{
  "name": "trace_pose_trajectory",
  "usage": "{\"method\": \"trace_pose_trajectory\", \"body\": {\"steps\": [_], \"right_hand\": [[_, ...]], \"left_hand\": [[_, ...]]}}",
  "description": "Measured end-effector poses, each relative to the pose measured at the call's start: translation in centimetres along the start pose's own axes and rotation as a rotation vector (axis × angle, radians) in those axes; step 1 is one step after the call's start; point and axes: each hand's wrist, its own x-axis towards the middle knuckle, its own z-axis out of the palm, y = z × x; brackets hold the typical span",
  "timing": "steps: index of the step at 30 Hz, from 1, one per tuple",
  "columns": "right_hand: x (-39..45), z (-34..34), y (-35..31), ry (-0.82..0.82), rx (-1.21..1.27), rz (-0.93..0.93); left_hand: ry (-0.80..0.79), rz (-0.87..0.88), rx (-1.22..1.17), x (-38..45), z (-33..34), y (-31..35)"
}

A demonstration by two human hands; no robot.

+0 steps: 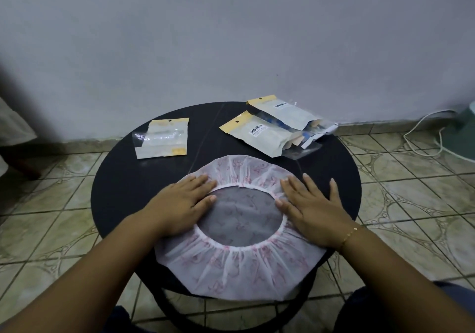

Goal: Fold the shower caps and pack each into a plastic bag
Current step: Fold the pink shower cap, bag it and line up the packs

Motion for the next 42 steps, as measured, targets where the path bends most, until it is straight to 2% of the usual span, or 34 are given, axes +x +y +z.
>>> {"method": "trace_pose_trajectory", "body": {"steps": [3, 6, 8, 11, 13, 15, 18, 20, 22, 24, 27, 30, 33, 36, 39, 42], "right_hand": [[0.4, -0.8, 0.8, 0.14, 0.144, -0.003], [0.7, -1.6, 1.3, 0.432, 0.292, 0.038], [0.8, -1.9, 0.6, 0.594, 0.385, 0.025], [0.8, -1.6, -1.1, 0.526, 0.355, -0.073], [0.7, -1.1, -2.0, 0.393, 0.291, -0.163], [0.8, -0.5, -2.2, 0.225, 0.195, -0.206], [0.8, 0.3, -1.5, 0.026, 0.039, -0.153], [0.6, 0.4, -0.8, -0.027, 0.012, -0.085], [0.5, 0.2, -0.2, -0.036, 0.037, -0.041], [0.4, 0.0, 0.2, 0.004, 0.175, -0.024], [0.6, -0.7, 0.5, 0.191, 0.549, 0.019], [1.3, -1.4, 0.7, 0.346, 0.681, 0.134], [2.2, -1.9, 0.3, 0.347, 0.643, 0.158], [2.5, -2.3, -0.3, 0.244, 0.419, 0.098], [2.6, -2.3, -0.6, 0.138, 0.278, 0.113], [2.7, -1.8, 0.1, 0.076, 0.17, 0.146]], "left_hand": [[0.103, -0.041, 0.16, -0.8, -1.5, 0.4], [0.273, -0.036, 0.31, -1.6, -2.9, 0.7], [0.435, 0.015, 0.271, -1.3, -2.9, 0.9], [0.565, 0.195, 0.151, -0.5, -2.1, 1.4], [0.509, 0.277, 0.062, 0.2, -1.3, 1.5], [0.313, 0.241, -0.048, 0.6, -0.5, 1.3], [0.054, 0.105, -0.049, 1.0, 0.5, 0.2], [0.011, 0.062, -0.029, 1.1, 0.7, -0.1], [0.001, 0.047, -0.014, 1.2, 0.6, -0.1], [-0.006, 0.049, -0.009, 1.1, 0.4, 0.0], [-0.001, 0.025, -0.029, 1.0, -0.2, 0.6], [0.105, 0.046, 0.014, 1.0, -1.1, 1.9], [0.166, 0.178, 0.001, 1.0, -1.8, 4.9], [0.096, 0.292, -0.034, 1.0, -1.1, 8.0], [-0.026, 0.311, 0.054, 1.4, 0.5, 9.3], [-0.051, 0.311, 0.077, 1.5, 0.9, 8.9]]}}
